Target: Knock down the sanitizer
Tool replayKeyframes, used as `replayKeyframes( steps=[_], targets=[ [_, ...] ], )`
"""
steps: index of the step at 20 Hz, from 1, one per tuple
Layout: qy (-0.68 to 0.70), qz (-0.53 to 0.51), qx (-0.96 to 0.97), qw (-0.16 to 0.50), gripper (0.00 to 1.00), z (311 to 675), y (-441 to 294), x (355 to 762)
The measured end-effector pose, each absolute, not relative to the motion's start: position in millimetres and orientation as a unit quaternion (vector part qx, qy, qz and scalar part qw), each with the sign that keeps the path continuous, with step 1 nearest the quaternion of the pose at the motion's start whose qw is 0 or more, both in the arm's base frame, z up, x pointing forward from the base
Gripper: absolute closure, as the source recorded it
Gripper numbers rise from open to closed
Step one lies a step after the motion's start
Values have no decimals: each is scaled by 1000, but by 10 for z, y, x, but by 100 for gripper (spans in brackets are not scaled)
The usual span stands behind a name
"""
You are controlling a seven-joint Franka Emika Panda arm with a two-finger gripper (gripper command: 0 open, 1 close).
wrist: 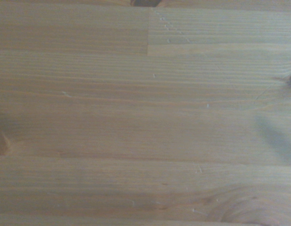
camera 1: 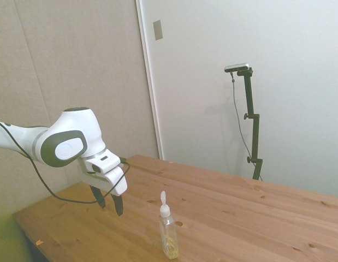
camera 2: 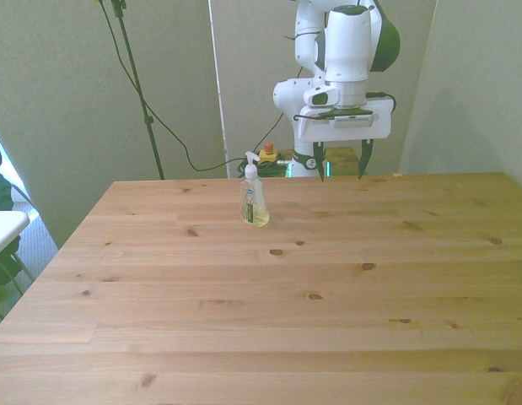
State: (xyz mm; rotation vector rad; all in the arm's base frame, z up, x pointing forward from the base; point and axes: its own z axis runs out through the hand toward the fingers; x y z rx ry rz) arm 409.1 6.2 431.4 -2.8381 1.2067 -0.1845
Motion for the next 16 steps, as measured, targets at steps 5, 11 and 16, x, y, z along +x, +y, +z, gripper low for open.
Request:
replayKeyframes(
  steps=[5,11,16],
  targets=[
    [399,-62,-915,24,100,4328,-44,4094],
    [426,-72,-902,16,100,4412,-411,4017],
    [448,-83,-890,9,100,4497,-753,3857]
  ],
)
